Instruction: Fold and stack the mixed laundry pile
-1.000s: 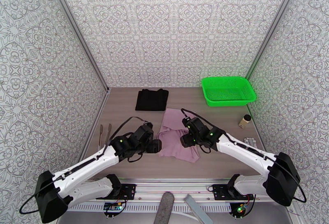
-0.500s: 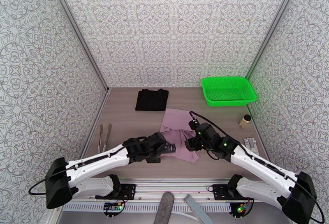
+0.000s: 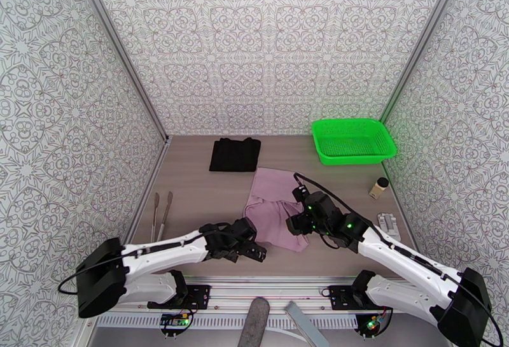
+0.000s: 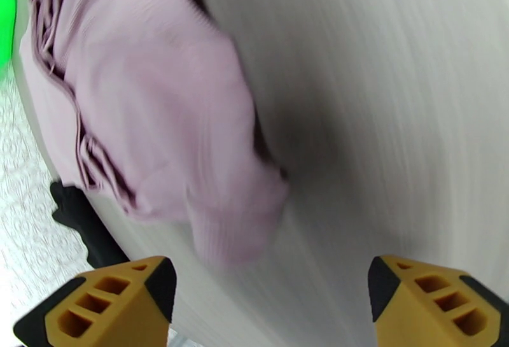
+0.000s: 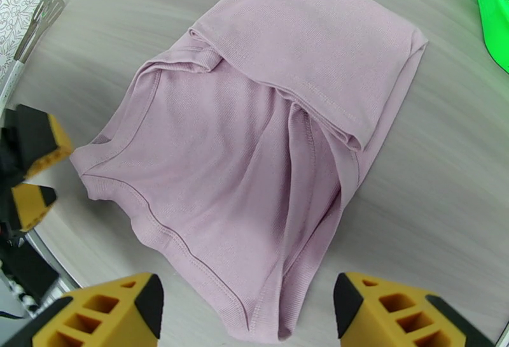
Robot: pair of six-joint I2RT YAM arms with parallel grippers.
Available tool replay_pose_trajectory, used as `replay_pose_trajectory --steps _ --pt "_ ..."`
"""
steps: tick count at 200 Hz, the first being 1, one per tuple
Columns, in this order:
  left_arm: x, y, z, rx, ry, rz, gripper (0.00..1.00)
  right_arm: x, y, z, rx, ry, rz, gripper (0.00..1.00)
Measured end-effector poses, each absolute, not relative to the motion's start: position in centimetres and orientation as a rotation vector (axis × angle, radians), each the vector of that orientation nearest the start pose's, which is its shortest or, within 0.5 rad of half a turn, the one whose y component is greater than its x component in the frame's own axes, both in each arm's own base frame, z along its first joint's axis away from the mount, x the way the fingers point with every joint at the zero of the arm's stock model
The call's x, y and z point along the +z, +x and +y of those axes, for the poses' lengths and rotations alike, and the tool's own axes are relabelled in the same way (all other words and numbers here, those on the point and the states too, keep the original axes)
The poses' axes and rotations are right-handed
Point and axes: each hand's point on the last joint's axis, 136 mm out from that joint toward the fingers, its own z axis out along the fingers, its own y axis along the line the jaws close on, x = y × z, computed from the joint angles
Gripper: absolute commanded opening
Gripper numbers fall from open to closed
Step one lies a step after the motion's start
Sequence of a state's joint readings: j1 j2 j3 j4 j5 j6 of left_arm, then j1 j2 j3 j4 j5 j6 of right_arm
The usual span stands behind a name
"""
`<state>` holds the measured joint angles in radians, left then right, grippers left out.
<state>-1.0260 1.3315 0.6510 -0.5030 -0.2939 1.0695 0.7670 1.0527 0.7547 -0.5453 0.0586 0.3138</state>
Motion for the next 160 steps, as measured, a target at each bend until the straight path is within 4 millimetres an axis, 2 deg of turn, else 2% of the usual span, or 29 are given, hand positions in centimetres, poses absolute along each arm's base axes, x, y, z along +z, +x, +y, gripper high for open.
replay_pose_trajectory --steps 30,51,92,108,118,120,123,124,150,160 --pt "3.2 19.5 -22.5 -0.549 -3.014 -1.786 0.79 14.5 22.6 20.4 0.42 -0.525 2.401 0.75" --pt "2.9 19.9 -23.0 -0.561 -3.037 -1.774 0.5 14.5 22.6 20.4 0.419 -0.524 2.403 0.75" --pt "2.3 20.2 -23.0 -0.568 -3.041 -1.796 0.43 14.5 22.3 20.1 0.415 -0.525 2.41 0.75" --pt "2.3 20.4 -22.8 -0.571 -3.03 -1.814 0.35 14.5 22.2 20.0 0.413 -0.529 2.409 0.75" --pt "2.3 20.5 -22.6 -0.572 -3.022 -1.821 0.25 14.5 22.1 19.9 0.409 -0.534 2.413 0.75" --pt "2.3 20.6 -22.6 -0.571 -3.018 -1.829 0.18 14.4 22.1 19.9 0.407 -0.537 2.413 0.75" --pt "2.3 20.6 -22.5 -0.572 -3.02 -1.822 0.01 14.4 22.0 19.9 0.405 -0.54 2.414 0.74" --pt "2.3 20.6 -22.5 -0.571 -3.018 -1.826 0.0 14.4 22.0 19.8 0.405 -0.541 2.415 0.74" --pt "2.2 20.7 -22.1 -0.568 -2.993 -1.843 0.0 14.4 21.9 19.4 0.362 -0.588 2.418 0.71" --pt "2.2 20.7 -22.1 -0.565 -2.983 -1.858 0.0 14.9 22.0 19.4 0.355 -0.603 2.404 0.74"
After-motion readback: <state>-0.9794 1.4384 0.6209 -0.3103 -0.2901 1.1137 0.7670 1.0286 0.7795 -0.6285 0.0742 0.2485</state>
